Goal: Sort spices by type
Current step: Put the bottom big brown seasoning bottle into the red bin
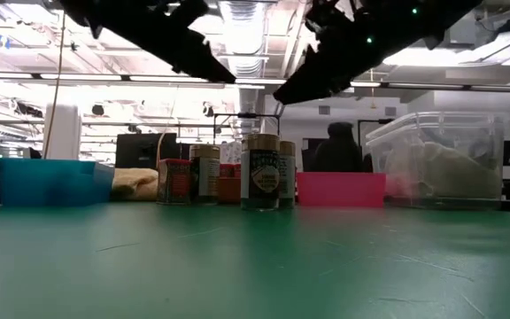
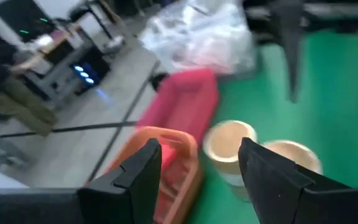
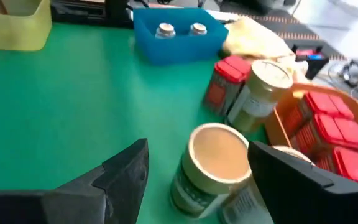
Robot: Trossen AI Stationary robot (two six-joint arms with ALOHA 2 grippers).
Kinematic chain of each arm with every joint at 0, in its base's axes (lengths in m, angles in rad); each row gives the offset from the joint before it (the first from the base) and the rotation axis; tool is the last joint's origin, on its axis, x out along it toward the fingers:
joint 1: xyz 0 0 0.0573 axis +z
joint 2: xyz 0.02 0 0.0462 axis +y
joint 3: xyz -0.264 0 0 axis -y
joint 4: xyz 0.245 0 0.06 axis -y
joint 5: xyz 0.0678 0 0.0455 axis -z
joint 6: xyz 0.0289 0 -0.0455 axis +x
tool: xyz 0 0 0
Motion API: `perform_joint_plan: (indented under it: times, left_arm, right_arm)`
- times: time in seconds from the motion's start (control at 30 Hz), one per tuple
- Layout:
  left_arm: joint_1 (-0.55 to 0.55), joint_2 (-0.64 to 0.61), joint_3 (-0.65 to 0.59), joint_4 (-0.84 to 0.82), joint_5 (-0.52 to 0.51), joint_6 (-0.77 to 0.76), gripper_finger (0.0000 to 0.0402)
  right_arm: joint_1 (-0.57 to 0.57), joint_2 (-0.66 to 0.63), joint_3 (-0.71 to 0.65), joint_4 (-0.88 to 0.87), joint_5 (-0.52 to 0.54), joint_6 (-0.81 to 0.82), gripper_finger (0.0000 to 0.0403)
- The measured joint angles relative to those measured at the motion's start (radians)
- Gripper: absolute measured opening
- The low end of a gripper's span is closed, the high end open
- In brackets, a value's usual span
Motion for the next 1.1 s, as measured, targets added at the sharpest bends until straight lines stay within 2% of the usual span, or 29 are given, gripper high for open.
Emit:
perform_joint_plan:
  times: [0.23,0.5,0.77,1.1]
  left_arm:
    - [0.04,-0.178,-0.121,0.105,-0.002,0.025,0.0204]
    - [0.039,-0.33,-0.134,0.044,-0.02,-0.118,0.0204]
    - [0.029,-0.335,-0.134,-0.073,-0.03,-0.244,0.0204]
    - [-0.007,-0.423,-0.134,-0.257,-0.04,-0.238,0.0204]
  right_arm:
    - [-0.041,0.101,0.076,0.06,-0.048,-0.047,0.0301]
    - [-0.086,0.276,0.264,0.033,-0.076,-0.138,0.0301]
    - [-0.131,0.406,0.401,-0.053,-0.132,-0.158,0.0301]
    - [-0.128,0.404,0.41,-0.293,-0.127,-0.028,0.0301]
